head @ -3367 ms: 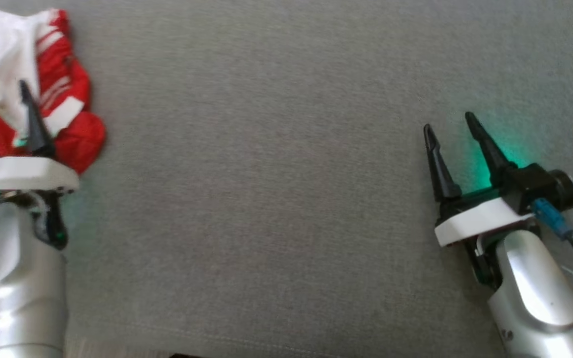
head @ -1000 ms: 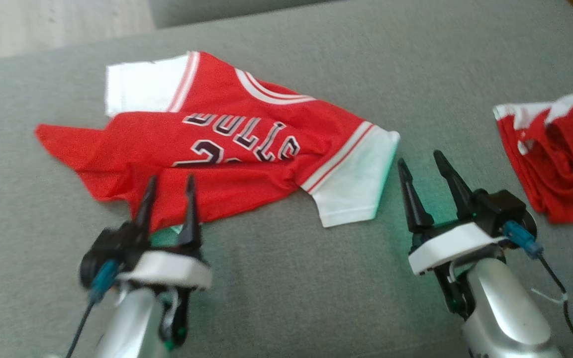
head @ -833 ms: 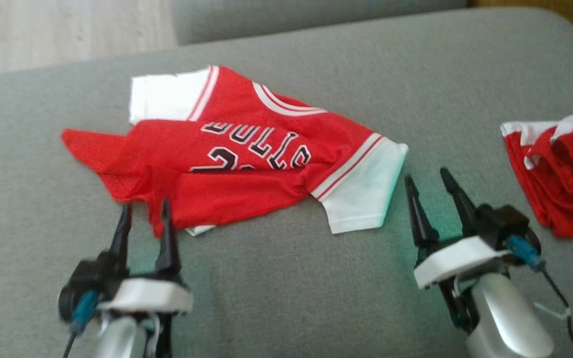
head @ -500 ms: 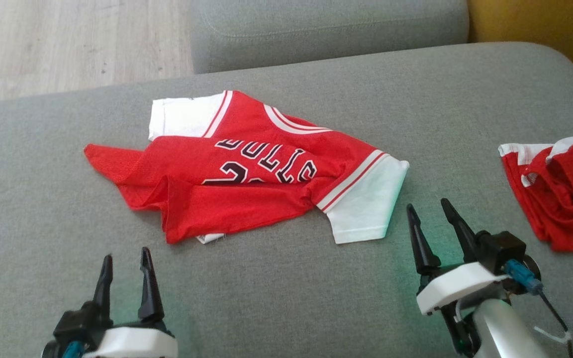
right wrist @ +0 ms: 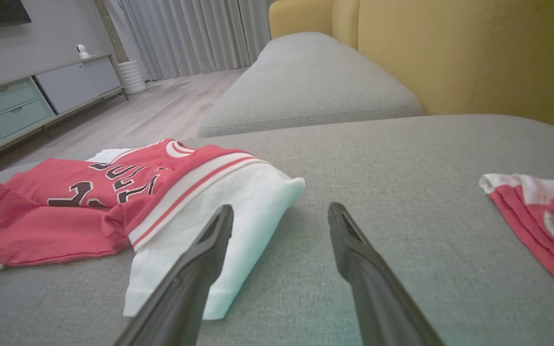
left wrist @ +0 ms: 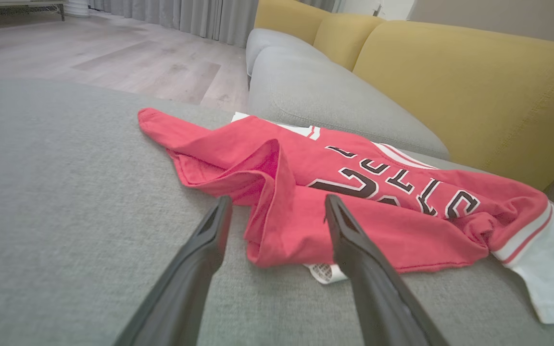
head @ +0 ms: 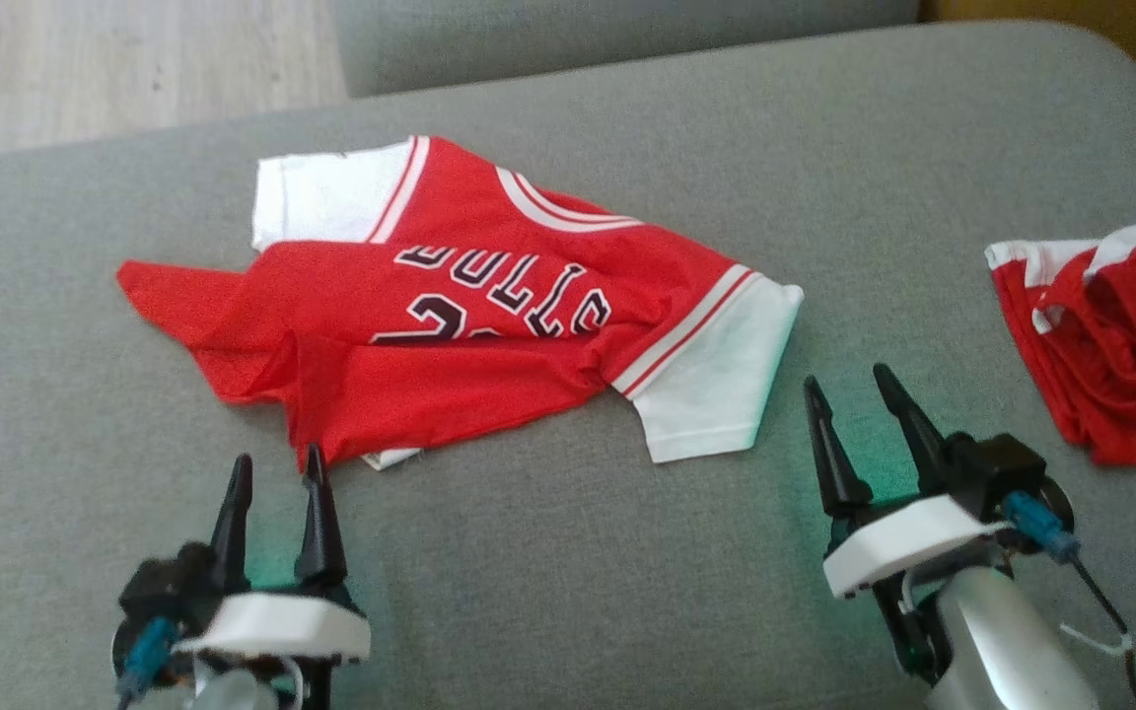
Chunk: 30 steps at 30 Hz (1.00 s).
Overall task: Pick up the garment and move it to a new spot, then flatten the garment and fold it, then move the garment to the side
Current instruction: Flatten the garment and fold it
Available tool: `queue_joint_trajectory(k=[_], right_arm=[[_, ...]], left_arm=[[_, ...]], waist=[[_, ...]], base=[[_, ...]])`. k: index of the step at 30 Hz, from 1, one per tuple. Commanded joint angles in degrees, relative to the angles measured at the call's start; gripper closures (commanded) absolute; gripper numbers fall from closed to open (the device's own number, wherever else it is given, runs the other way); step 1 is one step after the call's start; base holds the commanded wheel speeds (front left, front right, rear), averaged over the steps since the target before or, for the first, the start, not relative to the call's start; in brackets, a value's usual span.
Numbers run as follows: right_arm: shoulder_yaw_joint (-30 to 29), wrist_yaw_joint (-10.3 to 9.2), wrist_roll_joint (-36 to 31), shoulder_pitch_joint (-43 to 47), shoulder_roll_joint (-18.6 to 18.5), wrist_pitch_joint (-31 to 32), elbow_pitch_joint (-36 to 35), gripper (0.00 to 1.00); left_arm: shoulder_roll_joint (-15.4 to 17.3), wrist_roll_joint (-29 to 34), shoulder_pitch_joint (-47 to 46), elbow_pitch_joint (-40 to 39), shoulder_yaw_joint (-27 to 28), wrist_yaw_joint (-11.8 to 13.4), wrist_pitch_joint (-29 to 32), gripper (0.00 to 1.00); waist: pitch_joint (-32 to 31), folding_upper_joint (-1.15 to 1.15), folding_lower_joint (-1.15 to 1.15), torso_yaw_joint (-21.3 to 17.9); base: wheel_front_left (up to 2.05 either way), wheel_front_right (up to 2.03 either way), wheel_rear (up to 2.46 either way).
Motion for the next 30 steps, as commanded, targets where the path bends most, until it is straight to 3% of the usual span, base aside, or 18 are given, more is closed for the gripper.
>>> queue_joint_trajectory(k=[1, 14, 15, 16, 21, 30], right_arm=[[1.06, -0.04, -0.68, -2.53, 0.29, -0.22, -2.21, 0.00], [-0.17, -0.04, -1.59, -4.51, 0.29, -0.22, -3.32, 0.00], [-0.33, -0.04, -1.66, -4.54, 0.29, -0.22, -3.36, 0.00], [-0.50, -0.04, -1.72, -4.58, 0.29, -0.22, -3.31, 0.00], [-1.24, -0.04, -1.49, -4.33, 0.29, -0.22, -2.94, 0.00], [-0.90, -0.04, -0.50, -2.96, 0.29, -0.22, -1.96, 0.00]], left_arm=[[0.28, -0.47, -2.96, -0.53, 1.12, -0.20, -0.29, 0.00], [0.28, -3.76, -10.01, 10.20, 2.14, 0.85, -0.29, 0.00], [0.28, -3.66, -10.34, 10.26, 2.47, 0.87, -0.29, 0.73], [0.28, -3.45, -10.50, 10.24, 2.75, 0.83, -0.29, 1.00], [0.28, -2.60, -9.38, 4.03, 6.26, 1.13, -0.29, 1.00], [0.28, 0.43, -4.95, -4.00, 5.44, 1.80, -0.29, 1.00]], waist=[[1.74, 0.00, -0.01, -0.90], [6.24, 0.00, -0.01, -2.04], [6.34, 0.00, -0.01, -1.95], [6.38, 0.00, -0.01, -1.81], [5.14, 0.00, -0.01, 0.24], [2.60, 0.00, -0.01, 4.53]], base=[[0.00, 0.00, 0.00], [0.00, 0.00, 0.00], [0.00, 0.00, 0.00], [0.00, 0.00, 0.00], [0.00, 0.00, 0.00], [0.00, 0.00, 0.00]])
